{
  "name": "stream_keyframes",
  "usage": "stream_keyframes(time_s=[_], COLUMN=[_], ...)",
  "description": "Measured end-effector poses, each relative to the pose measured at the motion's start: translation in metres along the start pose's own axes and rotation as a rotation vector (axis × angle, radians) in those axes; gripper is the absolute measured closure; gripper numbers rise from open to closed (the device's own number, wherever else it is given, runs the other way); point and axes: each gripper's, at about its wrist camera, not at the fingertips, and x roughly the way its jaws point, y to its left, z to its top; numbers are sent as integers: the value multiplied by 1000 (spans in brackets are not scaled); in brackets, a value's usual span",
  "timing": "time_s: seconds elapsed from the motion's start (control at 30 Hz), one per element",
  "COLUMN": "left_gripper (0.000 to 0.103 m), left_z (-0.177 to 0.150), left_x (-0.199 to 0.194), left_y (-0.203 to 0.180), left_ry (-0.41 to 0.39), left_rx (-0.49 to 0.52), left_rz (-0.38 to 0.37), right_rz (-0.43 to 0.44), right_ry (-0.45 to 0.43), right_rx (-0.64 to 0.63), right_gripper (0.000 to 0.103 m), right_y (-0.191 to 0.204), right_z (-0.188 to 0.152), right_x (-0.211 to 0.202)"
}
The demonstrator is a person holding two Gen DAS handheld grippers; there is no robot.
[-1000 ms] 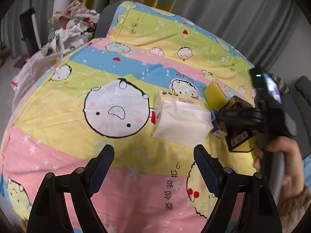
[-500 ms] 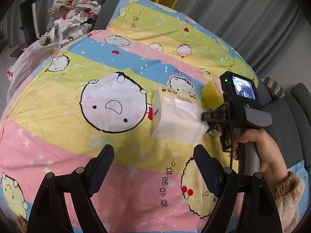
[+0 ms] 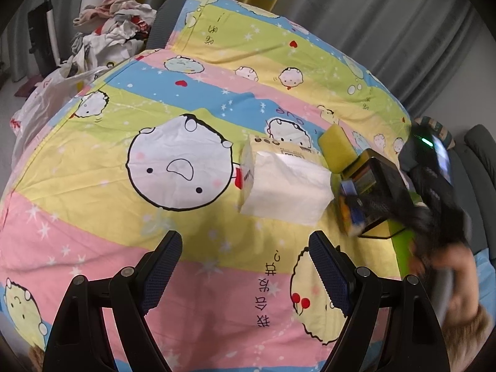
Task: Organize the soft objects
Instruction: 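Grasp the blue Tempo tissue packet with the right gripper and lift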
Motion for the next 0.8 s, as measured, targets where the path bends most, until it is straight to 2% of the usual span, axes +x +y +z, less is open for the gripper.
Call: stream_keyframes(time_s=[0.1,0.27,0.37,0.43,0.5,0.57,0.63,0.8], left_gripper=[19,19,19,19,19,19,19,19], left_z=[0,-2,-3,-4,-5,-7,-9,-14], left_x=[0,2,1,0,-1,-2,-1,5], left_y=[-1,-6,-8,-10,-11,-14,-16,-21], left_ry=[-4,4,6,3,0,2,6,37], left_rx=[5,28,34,35,39,48,56,68], left_rz=[-1,12,5,1,-2,-6,-11,10], right_rz=[84,170,219,220,238,261,271,328], right_ry=[-8,1,24,21,8,-34,-93,-231], right_rx=[-22,-67,-89,-78,-58,-26,-4,213], right_gripper=[79,78,75,74,67,46,35,30], right_y=[5,22,30,32,29,26,20,-19], right_z=[-25,-66,-78,-83,-83,-85,-87,-85], right_x=[-13,-25,-23,-22,-24,-33,-44,-60])
